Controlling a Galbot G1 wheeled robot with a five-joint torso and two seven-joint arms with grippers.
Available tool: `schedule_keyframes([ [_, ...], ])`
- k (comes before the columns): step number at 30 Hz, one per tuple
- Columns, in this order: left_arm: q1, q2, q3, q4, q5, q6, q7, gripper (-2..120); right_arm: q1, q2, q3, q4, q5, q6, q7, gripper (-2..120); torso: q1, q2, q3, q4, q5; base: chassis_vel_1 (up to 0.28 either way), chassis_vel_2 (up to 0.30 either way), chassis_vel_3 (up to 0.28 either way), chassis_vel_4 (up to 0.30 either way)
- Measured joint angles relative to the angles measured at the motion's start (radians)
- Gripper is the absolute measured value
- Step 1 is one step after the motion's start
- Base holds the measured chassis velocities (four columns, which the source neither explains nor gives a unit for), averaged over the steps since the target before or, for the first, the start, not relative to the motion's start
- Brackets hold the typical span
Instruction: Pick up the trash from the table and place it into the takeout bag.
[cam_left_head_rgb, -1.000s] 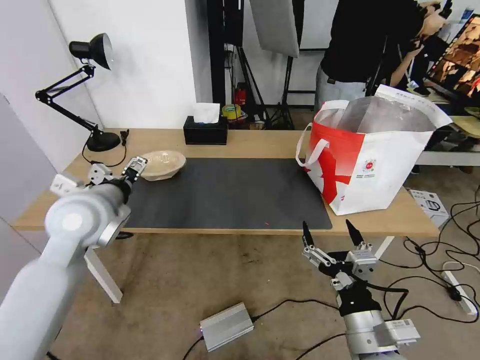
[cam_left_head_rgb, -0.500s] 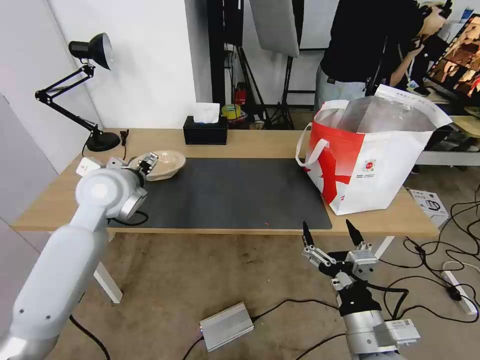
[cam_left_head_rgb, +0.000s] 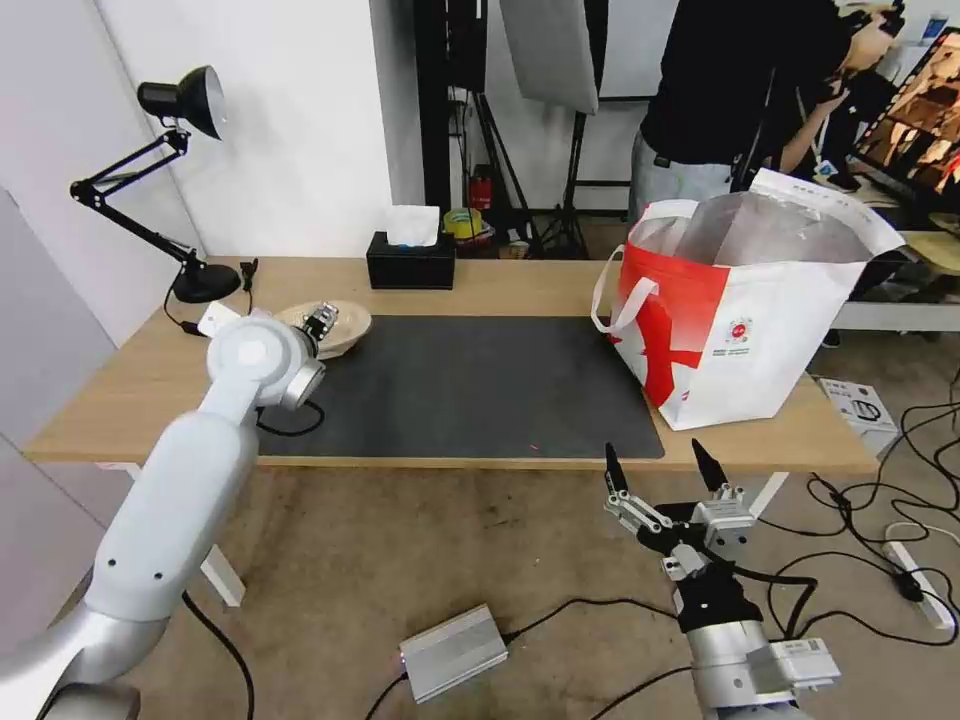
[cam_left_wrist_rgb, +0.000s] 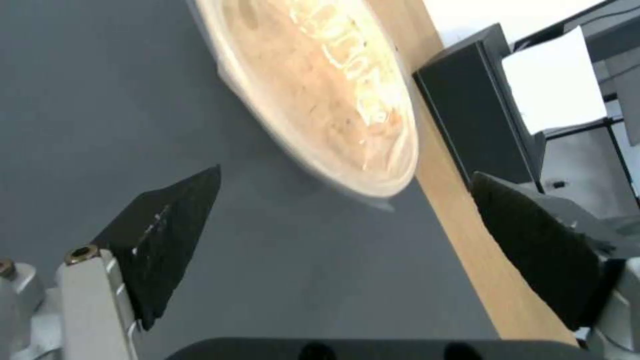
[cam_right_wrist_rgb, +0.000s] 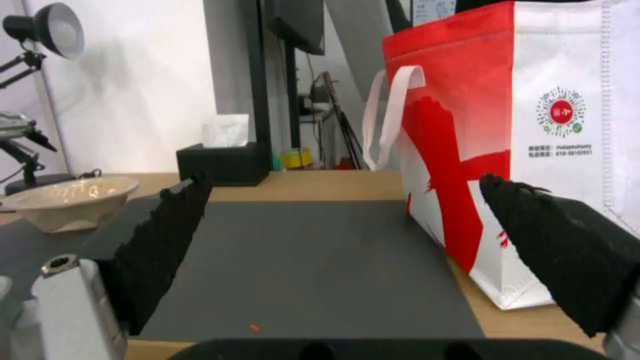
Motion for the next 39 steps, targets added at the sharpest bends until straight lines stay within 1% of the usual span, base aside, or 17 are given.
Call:
schedule_keyframes([
  [11, -0.082, -0.026, 0.022, 0.098, 0.008, -0.001, 0.002, 100, 0.0, 0.0, 0.0, 0.0, 0.0, 0.0, 0.0, 100, 0.0, 0.0, 0.0, 0.0, 0.0, 0.0, 0.0, 0.0, 0.0],
  [13, -0.084, -0.027, 0.022, 0.101, 0.009, -0.001, 0.002, 100, 0.0, 0.0, 0.0, 0.0, 0.0, 0.0, 0.0, 100, 0.0, 0.0, 0.0, 0.0, 0.0, 0.0, 0.0, 0.0, 0.0],
  [19, -0.104, -0.047, 0.029, 0.153, 0.031, -0.006, 0.003, 100, 0.0, 0.0, 0.0, 0.0, 0.0, 0.0, 0.0, 100, 0.0, 0.0, 0.0, -0.0001, 0.0, 0.0, 0.0, 0.0, 0.0],
  [28, -0.114, -0.055, 0.03, 0.19, 0.047, -0.006, -0.01, 100, 0.0, 0.0, 0.0, 0.0, 0.0, 0.0, 0.0, 100, 0.0, 0.0, 0.0, 0.0, 0.0, 0.0, 0.0, 0.0, 0.0],
  [39, -0.13, -0.073, 0.035, 0.259, 0.091, 0.006, -0.033, 100, 0.0, 0.0, 0.0, 0.0, 0.0, 0.0, 0.0, 100, 0.0, 0.0, 0.0, 0.0, 0.0, 0.0, 0.0, 0.0, 0.0],
])
